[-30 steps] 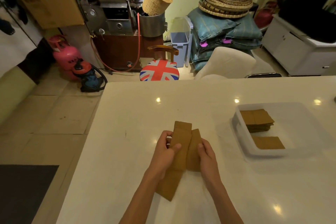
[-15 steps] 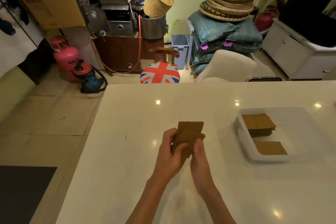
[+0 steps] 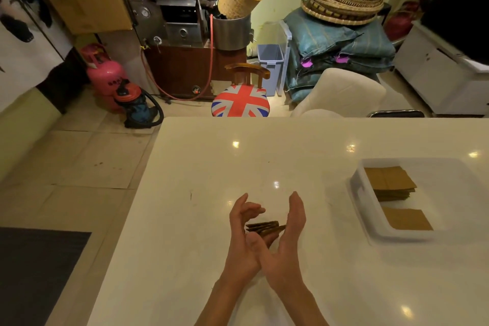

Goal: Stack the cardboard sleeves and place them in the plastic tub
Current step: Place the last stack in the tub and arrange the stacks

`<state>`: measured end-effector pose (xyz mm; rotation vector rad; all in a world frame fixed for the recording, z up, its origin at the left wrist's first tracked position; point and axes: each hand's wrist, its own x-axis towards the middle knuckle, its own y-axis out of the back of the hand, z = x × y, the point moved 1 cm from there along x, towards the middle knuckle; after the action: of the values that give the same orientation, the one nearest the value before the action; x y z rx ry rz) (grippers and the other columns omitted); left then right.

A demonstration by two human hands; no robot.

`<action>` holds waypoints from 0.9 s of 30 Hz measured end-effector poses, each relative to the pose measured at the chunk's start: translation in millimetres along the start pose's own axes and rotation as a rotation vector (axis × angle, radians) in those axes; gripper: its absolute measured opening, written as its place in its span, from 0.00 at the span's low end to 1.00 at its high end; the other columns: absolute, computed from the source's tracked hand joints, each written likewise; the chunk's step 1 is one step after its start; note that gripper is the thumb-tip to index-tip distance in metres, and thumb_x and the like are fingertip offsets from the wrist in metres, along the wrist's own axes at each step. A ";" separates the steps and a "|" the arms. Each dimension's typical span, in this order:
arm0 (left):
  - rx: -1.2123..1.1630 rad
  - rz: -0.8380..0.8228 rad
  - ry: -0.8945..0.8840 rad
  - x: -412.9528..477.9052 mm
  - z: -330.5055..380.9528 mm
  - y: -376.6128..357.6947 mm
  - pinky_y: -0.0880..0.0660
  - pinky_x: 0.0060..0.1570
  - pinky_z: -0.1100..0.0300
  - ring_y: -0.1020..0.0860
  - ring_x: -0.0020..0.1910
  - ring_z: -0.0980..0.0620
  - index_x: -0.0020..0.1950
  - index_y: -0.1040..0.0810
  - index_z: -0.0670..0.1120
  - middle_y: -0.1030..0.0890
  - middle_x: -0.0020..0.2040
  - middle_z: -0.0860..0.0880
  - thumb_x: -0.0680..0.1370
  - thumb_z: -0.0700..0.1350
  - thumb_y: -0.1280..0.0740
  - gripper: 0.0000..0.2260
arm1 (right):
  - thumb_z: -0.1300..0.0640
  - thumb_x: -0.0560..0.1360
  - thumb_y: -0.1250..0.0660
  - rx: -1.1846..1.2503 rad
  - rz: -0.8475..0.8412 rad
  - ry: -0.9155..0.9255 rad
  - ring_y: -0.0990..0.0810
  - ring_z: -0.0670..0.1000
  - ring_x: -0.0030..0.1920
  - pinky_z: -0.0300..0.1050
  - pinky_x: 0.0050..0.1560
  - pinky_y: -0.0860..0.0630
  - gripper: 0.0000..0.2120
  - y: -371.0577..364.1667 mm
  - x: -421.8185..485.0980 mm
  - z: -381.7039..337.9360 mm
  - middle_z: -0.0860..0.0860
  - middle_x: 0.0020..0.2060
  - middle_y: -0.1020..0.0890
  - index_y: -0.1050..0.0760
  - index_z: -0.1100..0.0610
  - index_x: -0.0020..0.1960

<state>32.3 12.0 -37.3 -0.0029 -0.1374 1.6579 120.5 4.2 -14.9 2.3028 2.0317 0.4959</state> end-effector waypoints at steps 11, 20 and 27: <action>0.621 -0.127 0.019 16.5 -9.8 -8.5 0.22 0.51 0.62 0.20 0.50 0.61 0.60 0.25 0.58 0.20 0.53 0.60 0.77 0.49 0.30 0.12 | 0.49 0.80 0.37 0.088 0.404 -0.280 0.21 0.50 0.44 0.47 0.45 0.25 0.07 21.5 40.8 22.5 0.51 0.42 0.21 0.26 0.50 0.45; 0.314 -0.112 -0.011 23.7 -20.4 -18.2 0.24 0.59 0.62 0.25 0.58 0.54 0.64 0.26 0.52 0.32 0.60 0.56 0.75 0.34 0.39 0.21 | 0.55 0.78 0.32 0.109 0.305 -0.347 0.23 0.43 0.56 0.43 0.59 0.23 0.12 21.9 23.4 52.9 0.45 0.55 0.21 0.27 0.48 0.60; 0.305 0.267 0.055 39.2 -18.5 -21.6 0.26 0.53 0.69 0.24 0.55 0.61 0.58 0.27 0.58 0.25 0.56 0.58 0.84 0.47 0.41 0.07 | 0.46 0.80 0.40 0.186 0.178 -0.391 0.30 0.40 0.68 0.40 0.66 0.30 0.21 -8.1 19.9 42.7 0.38 0.67 0.30 0.37 0.43 0.73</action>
<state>51.6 54.3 -50.5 0.1713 0.1656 1.9293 125.6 32.7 -53.0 2.4526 1.7611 -0.1428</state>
